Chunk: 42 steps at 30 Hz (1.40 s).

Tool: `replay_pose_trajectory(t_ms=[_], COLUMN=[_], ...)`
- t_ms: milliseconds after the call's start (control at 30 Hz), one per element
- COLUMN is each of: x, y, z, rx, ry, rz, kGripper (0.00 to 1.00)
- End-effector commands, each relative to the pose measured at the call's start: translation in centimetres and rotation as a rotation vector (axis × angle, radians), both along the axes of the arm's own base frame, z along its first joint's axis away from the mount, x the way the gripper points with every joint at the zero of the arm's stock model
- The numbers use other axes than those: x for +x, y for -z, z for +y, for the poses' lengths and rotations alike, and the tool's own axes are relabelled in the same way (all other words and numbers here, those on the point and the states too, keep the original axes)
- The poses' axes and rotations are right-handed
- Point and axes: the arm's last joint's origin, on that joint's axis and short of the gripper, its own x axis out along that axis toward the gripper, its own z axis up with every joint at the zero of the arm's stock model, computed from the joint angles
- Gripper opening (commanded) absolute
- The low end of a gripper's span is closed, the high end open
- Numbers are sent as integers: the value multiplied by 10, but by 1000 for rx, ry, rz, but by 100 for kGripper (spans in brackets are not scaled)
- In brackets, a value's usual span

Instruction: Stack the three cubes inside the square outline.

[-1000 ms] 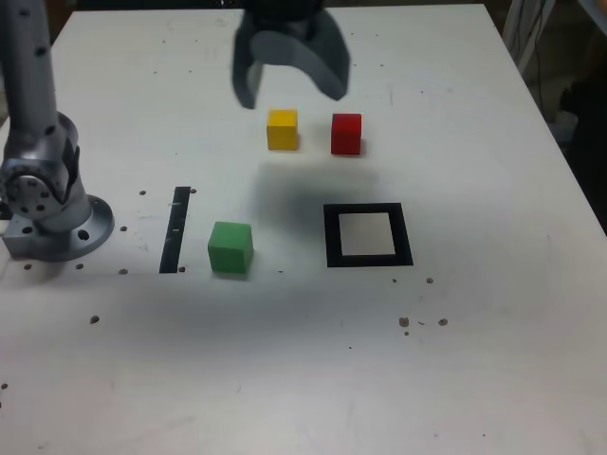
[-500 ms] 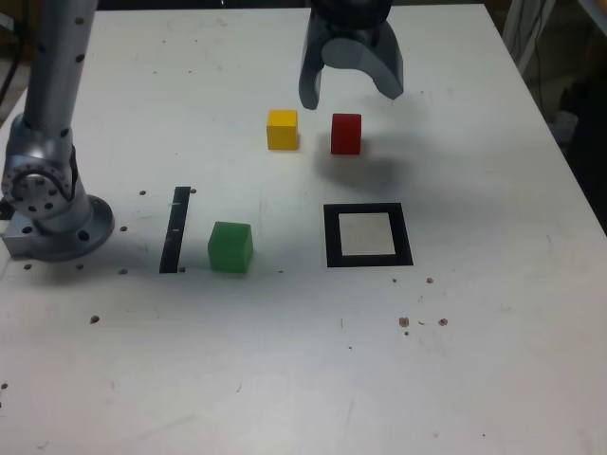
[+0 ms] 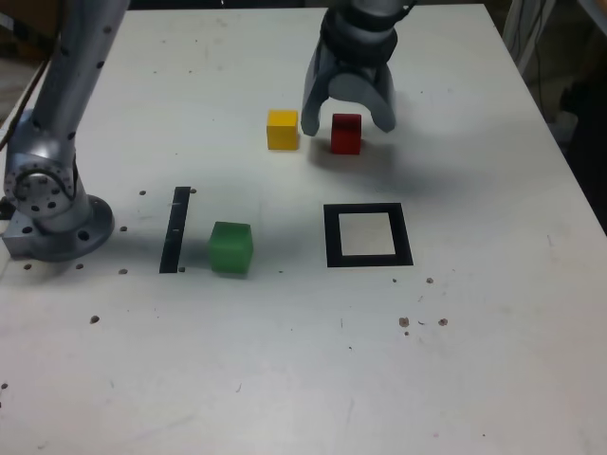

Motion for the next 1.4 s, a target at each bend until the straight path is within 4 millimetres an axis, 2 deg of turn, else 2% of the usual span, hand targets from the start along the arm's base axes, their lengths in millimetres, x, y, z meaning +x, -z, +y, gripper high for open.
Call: replay_pose_trajectory(t_ms=[0, 233, 467, 633, 1033, 1367], x=[2, 5, 6, 6, 7, 6], y=[6, 13, 12, 13, 16, 16], z=[2, 8, 12, 15, 18, 15], rx=[0, -21, -29, -52, -83, -95], ry=[0, 15, 22, 23, 36, 41], rz=[8, 2, -22, -39, -46, -42], kGripper=[93, 82, 52, 38, 19, 17])
